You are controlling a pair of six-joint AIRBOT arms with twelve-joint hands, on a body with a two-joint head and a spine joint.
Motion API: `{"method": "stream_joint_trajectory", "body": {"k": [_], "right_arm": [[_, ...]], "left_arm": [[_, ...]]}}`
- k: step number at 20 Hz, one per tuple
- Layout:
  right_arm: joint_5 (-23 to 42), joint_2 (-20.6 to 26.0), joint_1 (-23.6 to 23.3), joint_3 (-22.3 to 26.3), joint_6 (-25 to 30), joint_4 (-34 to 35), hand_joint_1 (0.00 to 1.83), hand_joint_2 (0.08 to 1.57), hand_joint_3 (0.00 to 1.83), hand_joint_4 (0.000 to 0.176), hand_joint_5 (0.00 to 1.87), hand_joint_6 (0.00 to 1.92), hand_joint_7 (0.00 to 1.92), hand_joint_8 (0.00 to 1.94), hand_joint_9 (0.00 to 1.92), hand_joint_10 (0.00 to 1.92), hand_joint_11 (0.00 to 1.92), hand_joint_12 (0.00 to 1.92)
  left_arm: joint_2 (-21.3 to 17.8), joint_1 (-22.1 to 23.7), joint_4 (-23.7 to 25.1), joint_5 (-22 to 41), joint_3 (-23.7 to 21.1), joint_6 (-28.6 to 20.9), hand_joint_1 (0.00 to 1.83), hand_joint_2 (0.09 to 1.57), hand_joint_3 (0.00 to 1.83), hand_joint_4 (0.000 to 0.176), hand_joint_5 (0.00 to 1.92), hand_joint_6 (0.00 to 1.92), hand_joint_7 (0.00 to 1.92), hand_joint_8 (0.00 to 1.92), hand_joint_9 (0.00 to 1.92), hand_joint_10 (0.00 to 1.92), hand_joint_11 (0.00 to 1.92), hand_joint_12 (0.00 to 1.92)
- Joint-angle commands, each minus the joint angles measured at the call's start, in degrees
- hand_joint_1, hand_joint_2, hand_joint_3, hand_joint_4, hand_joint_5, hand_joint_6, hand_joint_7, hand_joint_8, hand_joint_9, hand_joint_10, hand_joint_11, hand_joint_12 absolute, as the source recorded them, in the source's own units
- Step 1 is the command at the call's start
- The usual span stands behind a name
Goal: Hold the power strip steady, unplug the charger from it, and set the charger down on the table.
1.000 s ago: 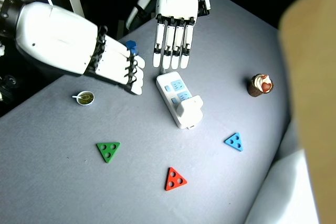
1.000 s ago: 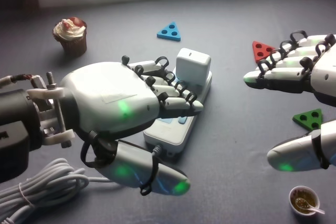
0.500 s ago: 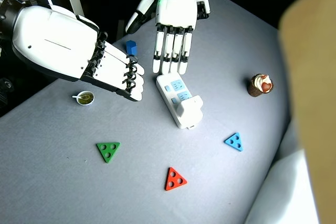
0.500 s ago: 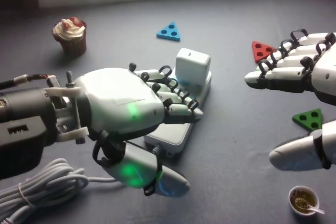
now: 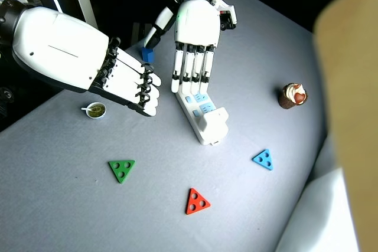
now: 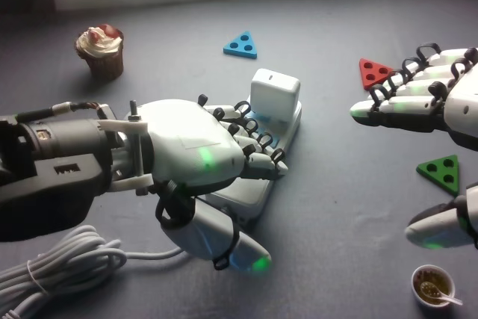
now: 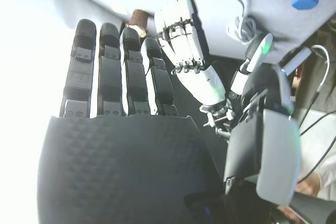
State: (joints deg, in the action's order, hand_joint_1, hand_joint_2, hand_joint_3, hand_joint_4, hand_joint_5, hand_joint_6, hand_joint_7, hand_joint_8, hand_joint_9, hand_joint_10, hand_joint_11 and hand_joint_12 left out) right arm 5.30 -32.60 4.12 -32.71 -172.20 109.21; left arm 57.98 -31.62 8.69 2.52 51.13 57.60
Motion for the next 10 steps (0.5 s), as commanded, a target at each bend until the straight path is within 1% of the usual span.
{"method": "stream_joint_trajectory", "body": {"k": [1,2,3,4,5,6,7,8,9,10], "right_arm": [[-0.2,0.6,-1.0,0.3,0.2,-0.7,0.46,0.94,0.00,0.000,0.12,0.00,0.16,0.00,0.17,0.00,0.04,0.38],[0.0,0.6,-1.1,0.3,0.2,-0.8,0.51,0.93,0.00,0.000,0.12,0.00,0.18,0.00,0.19,0.00,0.01,0.55],[0.0,0.6,-1.1,0.3,0.2,-0.8,0.56,0.93,0.00,0.000,0.11,0.00,0.17,0.00,0.18,0.00,0.00,0.58],[-0.1,0.6,-1.1,0.3,0.2,-0.8,0.67,0.93,0.00,0.000,0.08,0.00,0.13,0.00,0.16,0.00,0.00,0.51],[-0.3,0.6,-1.1,0.3,0.2,-0.8,0.70,0.93,0.00,0.000,0.08,0.00,0.14,0.00,0.17,0.00,0.00,0.60],[-0.8,0.6,-1.1,0.1,0.2,-1.0,0.74,0.93,0.00,0.000,0.06,0.00,0.13,0.00,0.17,0.00,0.00,0.61],[-0.8,0.6,-1.1,0.1,0.2,-1.1,0.90,0.92,0.00,0.000,0.07,0.00,0.11,0.00,0.13,0.00,0.00,0.52],[-1.0,0.6,-1.1,0.0,0.2,-1.1,0.97,0.91,0.00,0.000,0.09,0.01,0.11,0.00,0.13,0.00,0.00,0.54],[-1.1,0.6,-1.1,0.0,0.2,-1.1,1.08,0.92,0.00,0.000,0.11,0.01,0.10,0.00,0.12,0.00,0.00,0.51],[-1.1,0.6,-1.1,0.0,0.2,-1.1,1.14,0.95,0.01,0.000,0.12,0.01,0.08,0.00,0.10,0.00,0.00,0.46]], "left_arm": [[0.5,0.2,0.0,5.5,0.2,0.2,0.06,1.07,0.00,0.000,0.20,0.00,0.23,0.00,0.22,0.00,0.00,0.43],[0.9,0.0,0.0,5.5,0.6,0.4,0.08,1.07,0.00,0.000,0.20,0.00,0.23,0.00,0.22,0.00,0.00,0.42],[1.2,-0.1,-0.1,5.5,0.9,0.4,0.08,1.07,0.00,0.000,0.20,0.00,0.23,0.00,0.22,0.00,0.00,0.40],[1.6,-0.3,-0.1,5.5,1.4,0.4,0.08,1.07,0.00,0.000,0.22,0.01,0.25,0.01,0.23,0.01,0.01,0.40],[1.8,-0.3,-0.1,5.5,1.6,0.4,0.09,1.07,0.00,0.000,0.22,0.01,0.25,0.01,0.24,0.01,0.02,0.40],[2.1,-0.4,-0.1,5.5,2.1,0.4,0.08,1.07,0.00,0.000,0.21,0.00,0.24,0.00,0.23,0.00,0.01,0.41],[2.4,-0.4,-0.1,5.5,2.4,0.4,0.08,1.07,0.00,0.000,0.19,0.00,0.22,0.00,0.21,0.00,0.00,0.41],[2.7,-0.4,-0.2,5.6,2.8,0.4,0.08,1.07,0.00,0.000,0.20,0.00,0.23,0.01,0.22,0.00,0.01,0.41],[3.1,-0.4,-0.2,5.6,3.2,0.4,0.10,1.07,0.00,0.000,0.21,0.01,0.25,0.01,0.24,0.01,0.02,0.42],[3.3,-0.4,-0.2,5.7,3.5,0.4,0.09,1.06,0.00,0.000,0.22,0.01,0.25,0.01,0.24,0.01,0.02,0.42]]}}
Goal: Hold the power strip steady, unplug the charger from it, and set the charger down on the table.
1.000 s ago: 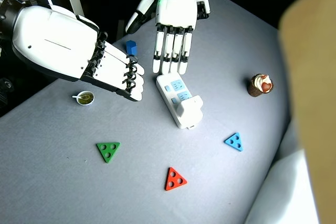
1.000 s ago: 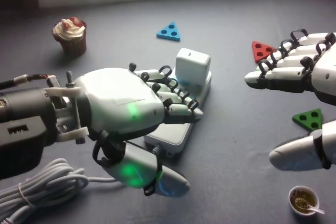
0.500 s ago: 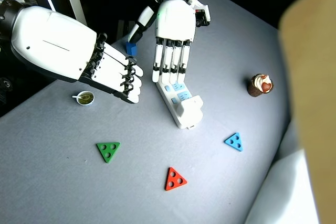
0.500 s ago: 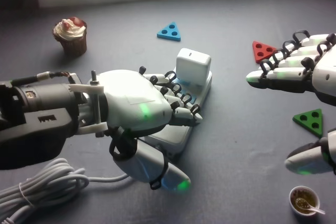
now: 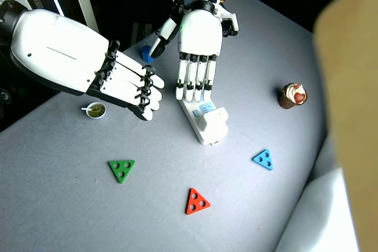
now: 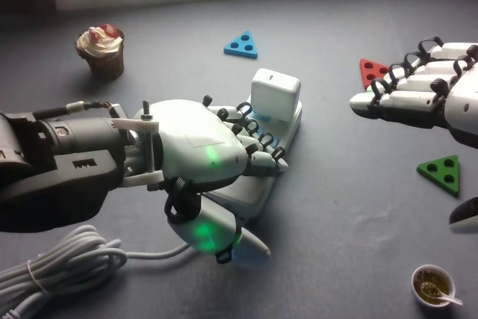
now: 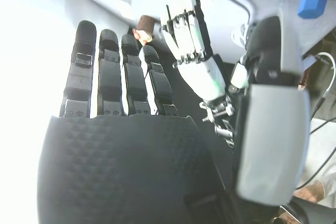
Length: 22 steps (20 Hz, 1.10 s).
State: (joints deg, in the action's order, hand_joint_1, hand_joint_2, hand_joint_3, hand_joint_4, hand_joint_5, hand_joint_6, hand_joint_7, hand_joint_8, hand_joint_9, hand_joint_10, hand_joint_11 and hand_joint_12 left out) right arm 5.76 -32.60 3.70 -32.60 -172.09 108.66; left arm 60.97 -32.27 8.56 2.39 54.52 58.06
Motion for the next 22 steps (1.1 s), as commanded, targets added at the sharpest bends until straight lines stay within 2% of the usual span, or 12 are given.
{"method": "stream_joint_trajectory", "body": {"k": [1,5,11,16,22], "right_arm": [[-1.5,0.6,-0.7,-0.1,0.1,-2.0,1.19,0.98,0.01,0.000,0.13,0.00,0.10,0.00,0.11,0.00,0.00,0.43],[-1.5,0.6,-0.7,0.1,1.2,-2.0,1.17,1.02,0.00,0.000,0.15,0.01,0.12,0.00,0.14,0.00,0.00,0.54],[-1.6,0.6,-0.7,-0.3,0.7,-5.1,1.14,0.97,0.00,0.000,0.27,0.01,0.21,0.01,0.21,0.01,0.00,0.66],[-1.8,0.6,-0.7,0.1,-0.8,-1.6,1.16,0.95,0.00,0.000,0.28,0.00,0.23,0.01,0.23,0.01,0.00,0.66],[0.0,0.6,-0.7,0.7,-0.8,-1.1,1.16,0.96,0.00,0.000,0.27,0.00,0.24,0.01,0.26,0.01,0.00,0.66]], "left_arm": [[0.6,0.2,0.0,5.8,0.4,-0.1,0.09,1.06,0.00,0.000,0.22,0.01,0.24,0.00,0.23,0.00,0.02,0.43],[1.2,-0.1,-0.1,5.2,1.1,-0.1,0.07,1.07,0.00,0.000,0.20,0.00,0.22,0.00,0.20,0.00,0.00,0.42],[1.6,-2.7,-1.7,6.7,1.5,-0.1,0.09,1.07,0.00,0.000,0.21,0.01,0.23,0.01,0.21,0.00,0.02,0.42],[2.2,-3.8,-2.2,6.5,1.6,0.0,0.10,1.07,0.00,0.000,0.19,0.00,0.21,0.00,0.19,0.00,0.00,0.41],[2.6,-4.5,-2.6,6.1,1.6,0.0,0.09,1.07,0.00,0.000,0.18,0.00,0.22,0.00,0.19,0.00,0.00,0.45]]}}
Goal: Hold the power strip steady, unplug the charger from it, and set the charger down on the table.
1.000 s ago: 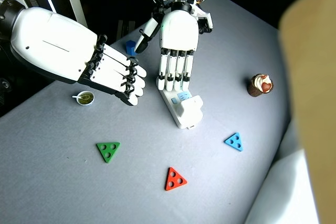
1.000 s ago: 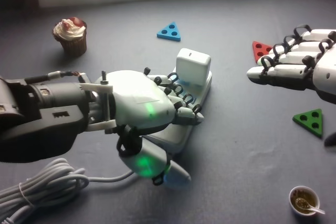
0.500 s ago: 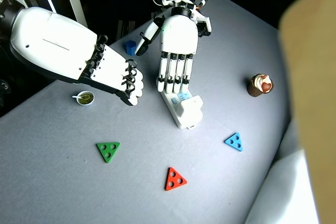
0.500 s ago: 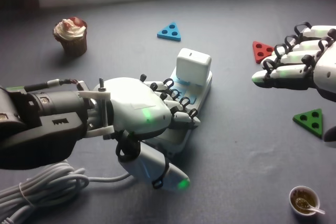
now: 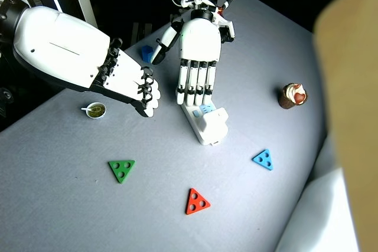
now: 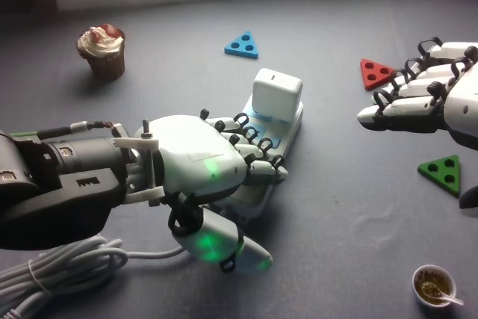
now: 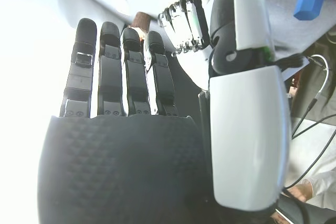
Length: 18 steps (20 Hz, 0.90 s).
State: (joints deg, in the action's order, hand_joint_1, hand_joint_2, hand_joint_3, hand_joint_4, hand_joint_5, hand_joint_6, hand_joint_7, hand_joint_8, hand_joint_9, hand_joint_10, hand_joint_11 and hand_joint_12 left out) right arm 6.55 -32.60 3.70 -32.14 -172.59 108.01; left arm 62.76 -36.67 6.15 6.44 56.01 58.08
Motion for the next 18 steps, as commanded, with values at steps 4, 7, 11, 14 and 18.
{"method": "stream_joint_trajectory", "body": {"k": [4,7,11,14,18], "right_arm": [[2.1,0.6,-0.8,0.9,-0.3,-0.4,1.13,0.95,0.00,0.000,0.26,0.00,0.23,0.00,0.26,0.00,0.00,0.69],[3.6,0.6,-0.9,1.2,-0.3,-1.0,1.13,0.96,0.00,0.000,0.25,0.00,0.21,0.00,0.23,0.00,0.00,0.65],[5.4,0.6,-0.9,1.6,-0.3,-1.6,1.12,0.97,0.00,0.000,0.24,0.00,0.20,0.00,0.21,0.00,0.00,0.63],[7.0,0.6,1.8,3.0,-0.3,-5.4,1.11,0.97,0.00,0.000,0.25,0.00,0.20,0.00,0.22,0.00,0.00,0.67],[6.3,-0.9,2.2,1.4,2.9,-5.4,1.13,0.97,0.00,0.000,0.25,0.00,0.20,0.00,0.22,0.01,0.00,0.65]], "left_arm": [[0.7,-0.3,-0.6,1.1,-0.2,0.0,0.10,1.06,0.00,0.000,0.19,0.00,0.23,0.00,0.21,0.00,0.00,0.46],[0.7,-0.3,-0.7,1.0,-0.2,0.0,0.08,1.07,0.00,0.000,0.19,0.00,0.22,0.00,0.20,0.00,0.00,0.45],[0.5,-0.3,-0.8,1.0,-0.1,0.0,0.12,1.06,0.00,0.000,0.20,0.00,0.23,0.01,0.21,0.01,0.00,0.45],[0.7,-0.3,-0.8,0.9,0.0,0.0,0.09,1.07,0.00,0.000,0.19,0.00,0.20,0.00,0.18,0.00,0.00,0.43],[0.5,-0.3,-0.9,0.9,-0.1,0.0,0.10,1.07,0.00,0.000,0.20,0.00,0.22,0.00,0.20,0.00,0.00,0.45]]}}
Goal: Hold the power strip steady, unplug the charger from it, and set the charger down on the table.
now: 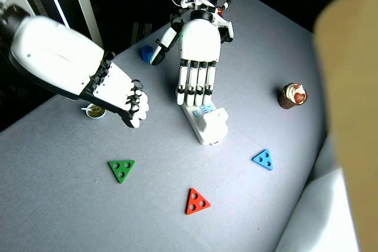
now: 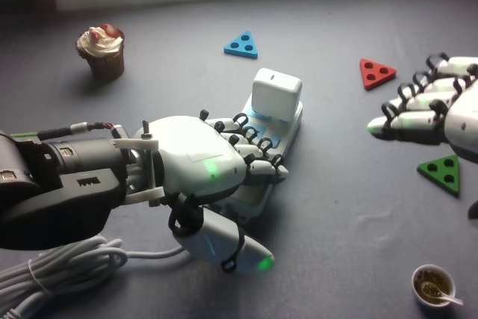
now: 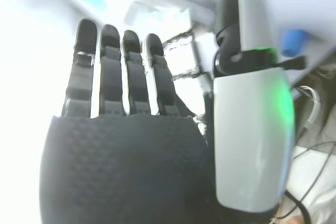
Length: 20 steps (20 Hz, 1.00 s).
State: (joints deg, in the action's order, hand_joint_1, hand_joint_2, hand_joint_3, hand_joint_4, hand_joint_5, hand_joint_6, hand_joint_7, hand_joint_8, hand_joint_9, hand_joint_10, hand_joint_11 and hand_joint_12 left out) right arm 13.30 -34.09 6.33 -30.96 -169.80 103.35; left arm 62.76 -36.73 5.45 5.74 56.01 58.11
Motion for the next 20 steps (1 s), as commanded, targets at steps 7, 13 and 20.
{"method": "stream_joint_trajectory", "body": {"k": [7,13,20], "right_arm": [[17.1,-8.0,1.8,-1.8,23.6,-20.7,1.13,0.98,0.00,0.000,0.28,0.00,0.24,0.00,0.25,0.00,0.00,0.66],[28.1,-13.4,-0.3,-5.6,32.8,-22.2,1.11,0.98,0.00,0.000,0.28,0.00,0.23,0.00,0.24,0.00,0.00,0.66],[26.3,-20.8,-2.4,-13.5,33.7,-9.4,1.11,0.97,0.00,0.000,0.28,0.00,0.27,0.00,0.30,0.00,0.00,0.75]], "left_arm": [[0.1,-0.2,-0.6,1.8,-0.1,0.0,0.09,1.07,0.00,0.000,0.18,0.00,0.22,0.00,0.19,0.00,0.00,0.42],[-0.1,-0.1,-0.8,1.8,-0.2,0.0,0.11,1.07,0.00,0.000,0.19,0.00,0.22,0.00,0.20,0.00,0.00,0.42],[-0.1,-0.1,-0.9,1.5,0.0,0.0,0.10,1.07,0.00,0.000,0.18,0.00,0.22,0.00,0.19,0.00,0.00,0.43]]}}
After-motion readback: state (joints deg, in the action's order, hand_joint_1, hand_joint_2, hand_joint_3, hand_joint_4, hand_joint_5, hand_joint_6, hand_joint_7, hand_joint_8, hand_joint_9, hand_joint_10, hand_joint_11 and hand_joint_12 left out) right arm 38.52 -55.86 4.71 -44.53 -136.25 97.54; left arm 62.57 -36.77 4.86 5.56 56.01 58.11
